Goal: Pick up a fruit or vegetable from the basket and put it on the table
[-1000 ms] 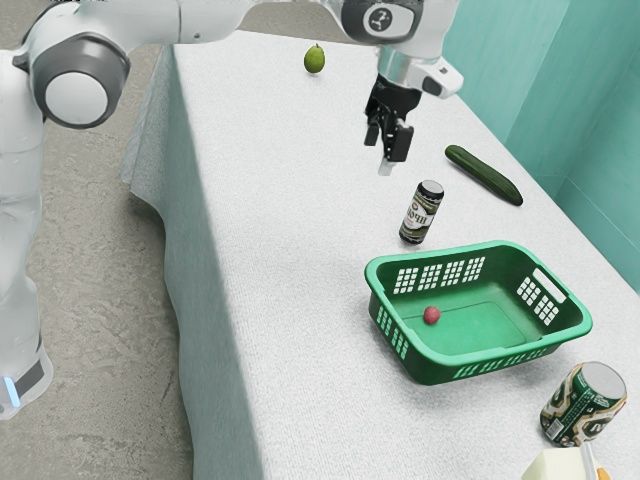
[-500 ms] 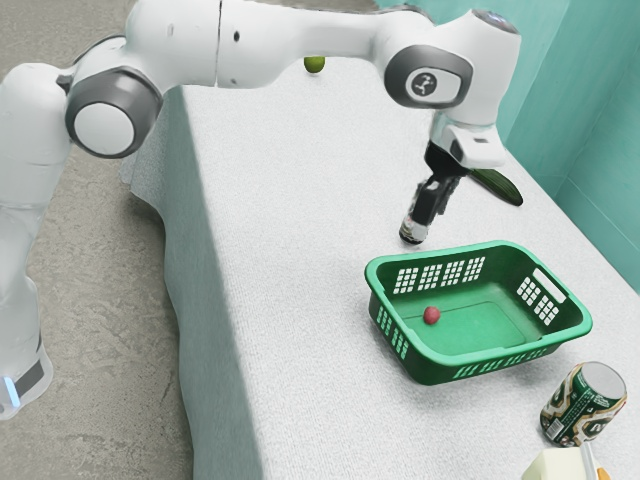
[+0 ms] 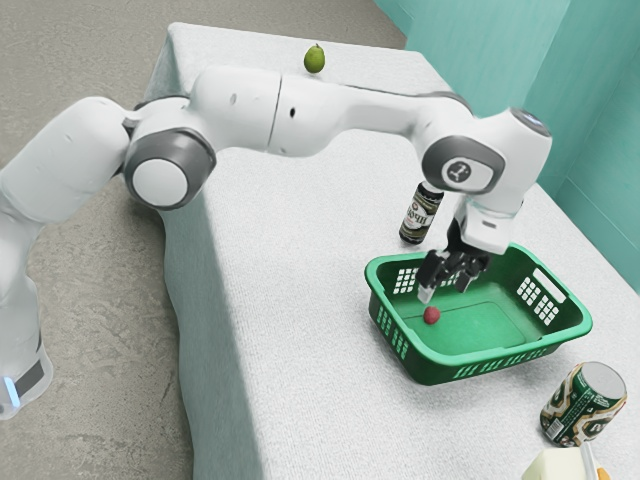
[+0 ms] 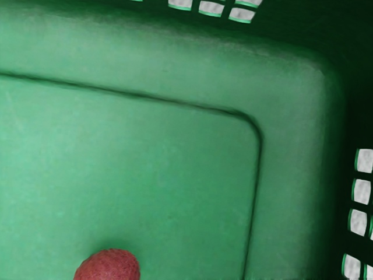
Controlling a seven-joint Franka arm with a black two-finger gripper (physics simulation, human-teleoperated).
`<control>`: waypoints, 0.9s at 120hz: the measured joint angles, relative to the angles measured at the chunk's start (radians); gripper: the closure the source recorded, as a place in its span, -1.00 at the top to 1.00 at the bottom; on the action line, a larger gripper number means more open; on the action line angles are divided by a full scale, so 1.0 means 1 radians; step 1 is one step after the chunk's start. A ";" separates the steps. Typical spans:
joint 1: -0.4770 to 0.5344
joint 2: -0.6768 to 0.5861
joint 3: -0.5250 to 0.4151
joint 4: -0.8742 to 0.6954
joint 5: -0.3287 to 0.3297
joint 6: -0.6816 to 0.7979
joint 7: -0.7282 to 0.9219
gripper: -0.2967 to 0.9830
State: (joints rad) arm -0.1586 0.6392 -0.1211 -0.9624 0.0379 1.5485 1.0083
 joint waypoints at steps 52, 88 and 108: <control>0.023 0.063 0.003 0.016 0.000 0.009 0.144 0.53; 0.027 0.095 0.003 0.017 0.000 0.028 0.198 0.53; 0.030 0.105 0.004 0.016 0.000 0.037 0.219 0.53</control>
State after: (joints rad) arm -0.1290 0.7440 -0.1166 -0.9463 0.0383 1.5853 1.2269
